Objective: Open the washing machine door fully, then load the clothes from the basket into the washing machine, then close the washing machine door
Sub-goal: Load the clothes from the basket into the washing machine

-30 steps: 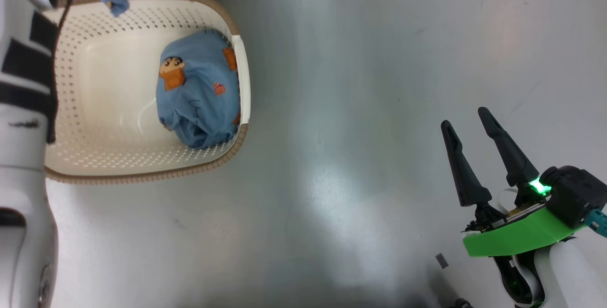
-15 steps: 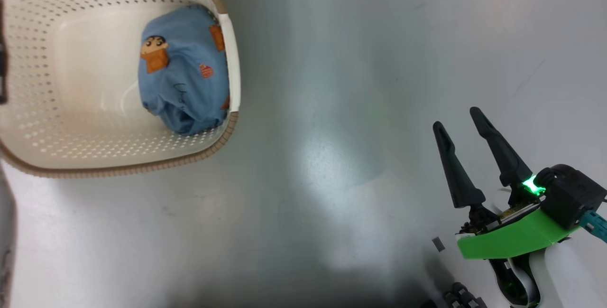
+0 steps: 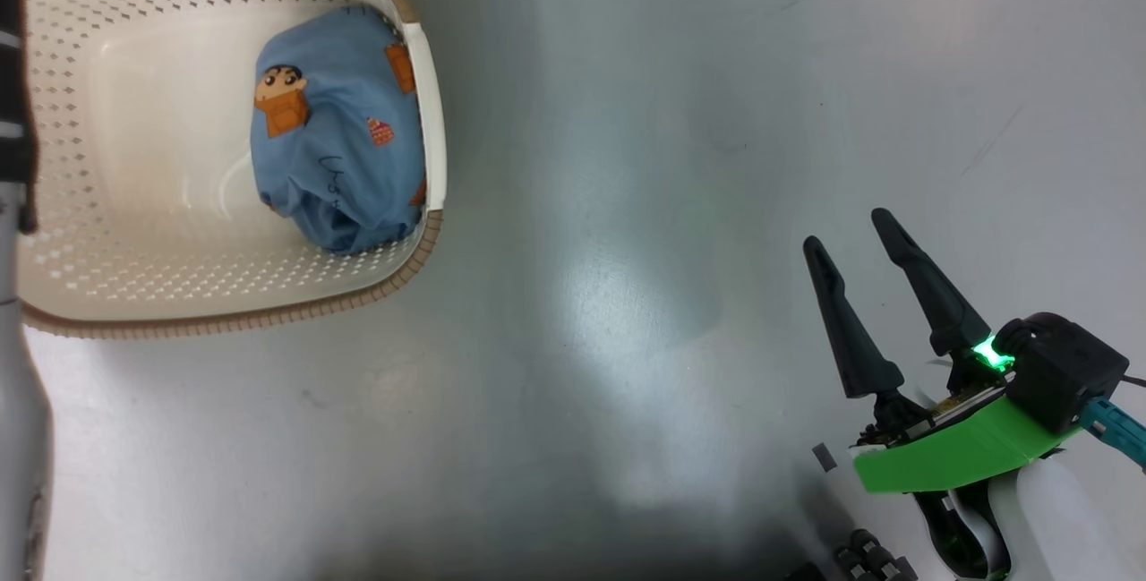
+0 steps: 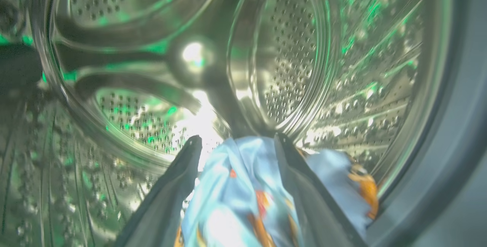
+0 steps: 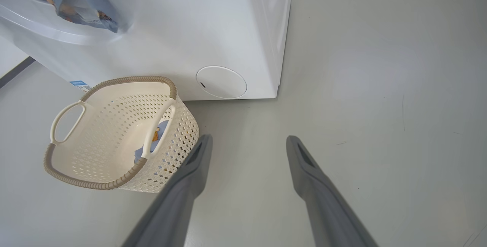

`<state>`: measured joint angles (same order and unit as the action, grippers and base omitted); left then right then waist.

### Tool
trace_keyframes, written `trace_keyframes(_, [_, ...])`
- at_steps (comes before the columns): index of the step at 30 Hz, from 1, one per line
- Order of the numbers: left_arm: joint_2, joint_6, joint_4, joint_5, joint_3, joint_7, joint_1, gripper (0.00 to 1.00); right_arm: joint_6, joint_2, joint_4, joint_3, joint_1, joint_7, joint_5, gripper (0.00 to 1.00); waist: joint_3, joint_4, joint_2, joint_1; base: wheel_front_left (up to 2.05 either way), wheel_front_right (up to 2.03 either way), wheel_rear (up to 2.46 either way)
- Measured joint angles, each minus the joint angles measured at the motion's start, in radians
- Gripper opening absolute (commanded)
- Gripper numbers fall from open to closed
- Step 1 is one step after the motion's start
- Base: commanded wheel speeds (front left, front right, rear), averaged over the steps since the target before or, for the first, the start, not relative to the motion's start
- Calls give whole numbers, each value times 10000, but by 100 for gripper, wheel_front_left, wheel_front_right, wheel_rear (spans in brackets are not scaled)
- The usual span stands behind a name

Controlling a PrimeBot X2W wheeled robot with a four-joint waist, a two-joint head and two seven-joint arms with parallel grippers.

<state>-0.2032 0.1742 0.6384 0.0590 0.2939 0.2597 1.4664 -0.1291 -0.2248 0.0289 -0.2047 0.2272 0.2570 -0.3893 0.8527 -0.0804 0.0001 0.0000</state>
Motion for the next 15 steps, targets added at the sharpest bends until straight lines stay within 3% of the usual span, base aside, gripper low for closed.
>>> trace_keyframes(15, [677,-253,2577,706,-128,0,319,100,0,6,-199,8,231,0,-12,100,-401,185,0,0,0,0,0])
